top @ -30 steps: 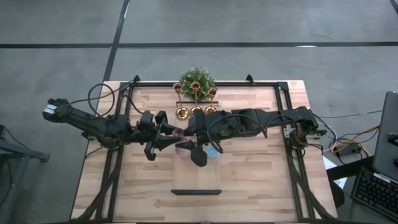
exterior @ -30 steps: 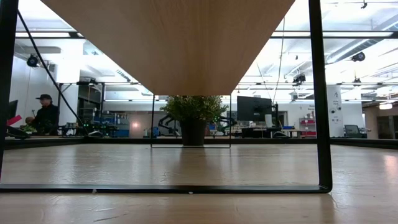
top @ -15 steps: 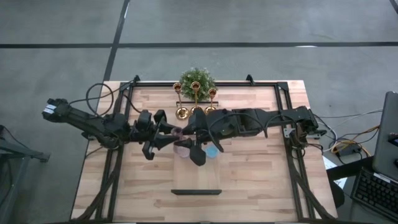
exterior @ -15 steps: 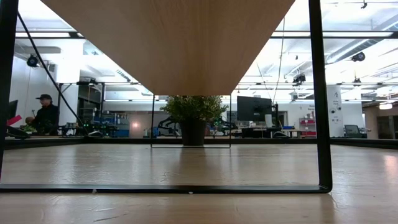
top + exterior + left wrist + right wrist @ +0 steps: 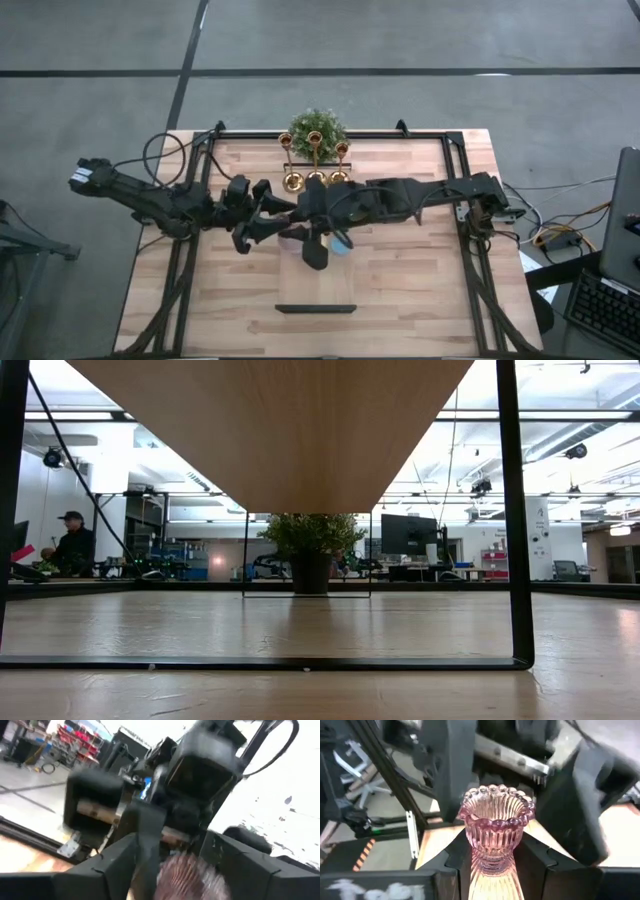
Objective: Pick & Place candle stick holders
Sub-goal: Put the pink glass candle holder on the shelf aligned with the pink glass candle holders
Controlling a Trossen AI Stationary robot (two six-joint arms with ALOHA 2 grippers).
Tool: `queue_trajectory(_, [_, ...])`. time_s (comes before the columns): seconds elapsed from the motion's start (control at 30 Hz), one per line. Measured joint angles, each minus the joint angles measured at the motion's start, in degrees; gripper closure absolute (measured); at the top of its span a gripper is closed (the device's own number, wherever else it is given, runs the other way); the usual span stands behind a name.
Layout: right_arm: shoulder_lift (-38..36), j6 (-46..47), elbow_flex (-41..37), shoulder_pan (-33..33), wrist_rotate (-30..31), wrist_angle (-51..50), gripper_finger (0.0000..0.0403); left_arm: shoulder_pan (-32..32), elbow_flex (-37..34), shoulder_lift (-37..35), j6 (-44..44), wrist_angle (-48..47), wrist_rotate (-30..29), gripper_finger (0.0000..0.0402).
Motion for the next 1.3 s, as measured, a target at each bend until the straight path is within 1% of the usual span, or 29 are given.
queue_trajectory(0.1, [0.0, 0.1, 0.3, 0.0, 0.1, 0.5, 0.0296, -0.1, 0.0, 0.8, -0.8, -0.9, 0.5, 0.0124])
queue_trajectory(0.27, [0.0, 1.7, -0.1, 0.0, 0.2, 0.5, 0.0296, -0.2, -0.1, 0.0, 0.2, 1.4, 0.2, 0.0118])
queue_trajectory(0.37, [-0.2, 2.5, 0.3, 0.0, 0.3, 0.9, 0.0296, -0.2, 1.3, -0.6, 2.6, -3.2, 0.7, 0.0118])
queue_trajectory(0.47, [-0.2, 3.5, 0.4, -0.1, 0.4, 1.3, 0.0296, -0.2, 2.2, -0.4, 2.6, -6.7, 1.2, 0.0117])
queue_trajectory(0.6, [-0.4, 7.5, 0.3, -0.9, 0.0, 1.7, 0.0296, -0.3, 2.6, -0.4, 5.5, -6.1, 1.5, 0.0117])
queue_trajectory(0.77, [-0.4, 6.7, 0.3, -1.0, -1.3, 4.2, 0.0296, -0.4, 2.6, -0.2, 7.1, -7.1, 0.9, 0.0117])
queue_trajectory(0.87, [-0.4, 7.0, 0.3, -1.1, -2.6, 4.4, 0.0296, -0.4, 2.4, 0.1, 7.0, -7.1, 0.9, 0.0126])
queue_trajectory(1.03, [-0.5, 7.4, 0.3, -1.3, -2.8, 4.5, 0.0303, -0.3, 2.2, 0.0, 7.9, -5.6, -0.9, 0.0159])
queue_trajectory(1.1, [-0.6, 7.5, 0.2, -1.3, -2.8, 4.6, 0.0303, -0.3, 2.1, 0.0, 8.2, -4.5, -1.1, 0.0163])
queue_trajectory(1.17, [-0.6, 7.4, 0.2, -1.3, -2.9, 4.9, 0.0303, -0.3, 2.1, 0.0, 7.6, -3.7, -1.2, 0.0158])
queue_trajectory(1.3, [-0.7, 6.0, 0.2, -1.2, -3.7, 5.0, 0.0303, -0.3, 2.1, 0.0, 5.2, -2.1, -0.3, 0.0126])
